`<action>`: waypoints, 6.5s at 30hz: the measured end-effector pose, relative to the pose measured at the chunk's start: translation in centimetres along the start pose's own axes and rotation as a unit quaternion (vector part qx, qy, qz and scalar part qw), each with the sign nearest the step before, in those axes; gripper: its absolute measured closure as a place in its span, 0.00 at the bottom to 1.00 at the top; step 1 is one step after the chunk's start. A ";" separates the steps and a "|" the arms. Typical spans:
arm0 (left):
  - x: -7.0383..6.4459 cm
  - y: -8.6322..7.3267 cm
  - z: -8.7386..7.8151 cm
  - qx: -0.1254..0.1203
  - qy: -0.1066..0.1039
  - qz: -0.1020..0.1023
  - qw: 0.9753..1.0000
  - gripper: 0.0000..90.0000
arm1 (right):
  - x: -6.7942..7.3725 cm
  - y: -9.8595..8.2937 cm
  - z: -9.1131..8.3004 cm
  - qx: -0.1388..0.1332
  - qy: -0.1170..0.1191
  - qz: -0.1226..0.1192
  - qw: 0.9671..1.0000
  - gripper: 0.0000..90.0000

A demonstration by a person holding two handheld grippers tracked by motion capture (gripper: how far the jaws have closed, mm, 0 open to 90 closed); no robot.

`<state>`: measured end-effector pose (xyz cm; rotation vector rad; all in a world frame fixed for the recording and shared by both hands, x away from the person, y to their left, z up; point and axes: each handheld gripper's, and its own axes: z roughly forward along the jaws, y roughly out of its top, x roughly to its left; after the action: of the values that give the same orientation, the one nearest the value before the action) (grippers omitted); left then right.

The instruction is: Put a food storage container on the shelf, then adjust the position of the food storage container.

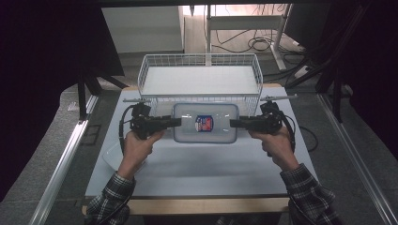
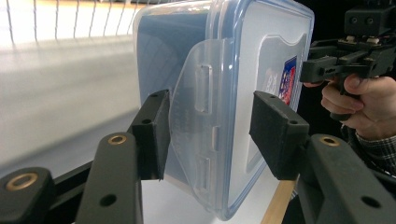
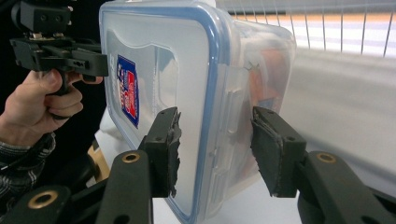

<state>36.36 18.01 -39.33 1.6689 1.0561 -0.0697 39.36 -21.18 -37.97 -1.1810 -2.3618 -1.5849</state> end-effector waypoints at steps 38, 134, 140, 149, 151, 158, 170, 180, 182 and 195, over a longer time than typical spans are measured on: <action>5.1 13.8 1.2 -0.041 -0.012 -0.024 0.999 0.54 | -3.0 14.5 2.0 -0.038 -0.034 0.027 0.998 0.56; -0.6 -9.7 0.2 -0.003 0.088 0.199 0.976 0.02 | 1.4 -6.0 -0.5 -0.031 -0.117 -0.160 0.980 0.04; -0.9 -11.3 0.7 0.017 0.109 0.208 0.972 0.04 | 1.5 -8.0 -0.5 -0.030 -0.118 -0.164 0.979 0.04; -1.2 -13.2 0.8 0.017 0.126 0.222 0.967 0.04 | 1.4 -10.6 -0.4 -0.023 -0.121 -0.155 0.980 0.04; -1.3 -13.6 0.9 0.018 0.130 0.228 0.965 0.04 | 1.3 -11.3 -0.3 -0.017 -0.120 -0.153 0.981 0.04; -1.3 -14.5 1.8 0.053 0.143 0.250 0.956 0.04 | 0.7 -12.7 0.3 0.009 -0.124 -0.151 0.981 0.04; 0.3 -12.7 -0.9 0.053 0.185 0.200 0.961 0.22 | -0.2 -12.8 0.4 0.013 -0.140 -0.139 0.980 0.04; 2.7 -12.2 -5.4 0.019 0.237 0.158 0.959 0.81 | -0.3 -13.1 1.0 0.031 -0.144 -0.149 0.978 0.05; 3.4 -12.2 -6.3 0.012 0.251 0.148 0.957 0.88 | -0.3 -13.1 1.1 0.033 -0.146 -0.151 0.977 0.06; 8.1 -13.6 -11.5 -0.010 0.347 0.089 0.934 1.00 | -0.4 -13.4 1.3 0.050 -0.153 -0.163 0.973 0.07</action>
<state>27.07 32.05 -49.31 1.8038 1.3990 0.6953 31.84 -22.73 -49.00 -1.1336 -2.9257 -1.4265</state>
